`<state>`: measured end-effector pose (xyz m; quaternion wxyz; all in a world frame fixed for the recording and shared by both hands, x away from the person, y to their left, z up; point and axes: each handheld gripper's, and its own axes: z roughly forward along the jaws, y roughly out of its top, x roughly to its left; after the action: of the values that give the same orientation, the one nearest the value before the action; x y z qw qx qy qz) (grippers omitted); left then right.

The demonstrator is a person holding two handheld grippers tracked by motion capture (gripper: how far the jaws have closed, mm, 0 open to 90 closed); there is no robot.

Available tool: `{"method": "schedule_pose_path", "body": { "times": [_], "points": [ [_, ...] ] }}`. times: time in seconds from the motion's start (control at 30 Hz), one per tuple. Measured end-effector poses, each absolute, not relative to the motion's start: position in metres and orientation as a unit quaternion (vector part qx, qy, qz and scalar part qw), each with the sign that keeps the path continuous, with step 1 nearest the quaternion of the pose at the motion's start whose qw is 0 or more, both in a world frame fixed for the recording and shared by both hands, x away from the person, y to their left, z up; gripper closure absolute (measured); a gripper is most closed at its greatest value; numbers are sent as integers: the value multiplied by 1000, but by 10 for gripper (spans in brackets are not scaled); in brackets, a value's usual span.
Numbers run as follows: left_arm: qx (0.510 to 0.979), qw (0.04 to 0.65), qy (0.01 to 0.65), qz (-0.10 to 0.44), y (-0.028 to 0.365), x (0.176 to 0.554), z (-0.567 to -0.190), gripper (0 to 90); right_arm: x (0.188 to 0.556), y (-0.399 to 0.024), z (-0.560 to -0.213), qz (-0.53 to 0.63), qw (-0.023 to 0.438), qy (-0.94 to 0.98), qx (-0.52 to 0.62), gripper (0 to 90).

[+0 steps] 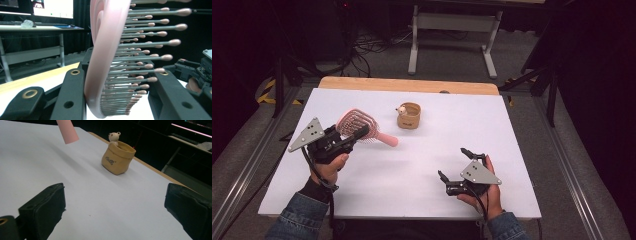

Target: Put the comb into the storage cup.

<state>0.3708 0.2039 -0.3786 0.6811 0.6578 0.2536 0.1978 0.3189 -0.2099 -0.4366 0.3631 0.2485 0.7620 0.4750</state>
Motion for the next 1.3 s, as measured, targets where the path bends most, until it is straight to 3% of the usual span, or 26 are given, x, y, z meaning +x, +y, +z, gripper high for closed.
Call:
{"method": "schedule_pose_path", "body": {
  "times": [0.6,1.3],
  "points": [
    [653,671,264,232,213,388,-360,629,321,-210,-440,469,361,763,259,45],
    [671,657,235,251,175,431,-314,629,322,-211,-440,471,359,762,261,47]
  ]
}}
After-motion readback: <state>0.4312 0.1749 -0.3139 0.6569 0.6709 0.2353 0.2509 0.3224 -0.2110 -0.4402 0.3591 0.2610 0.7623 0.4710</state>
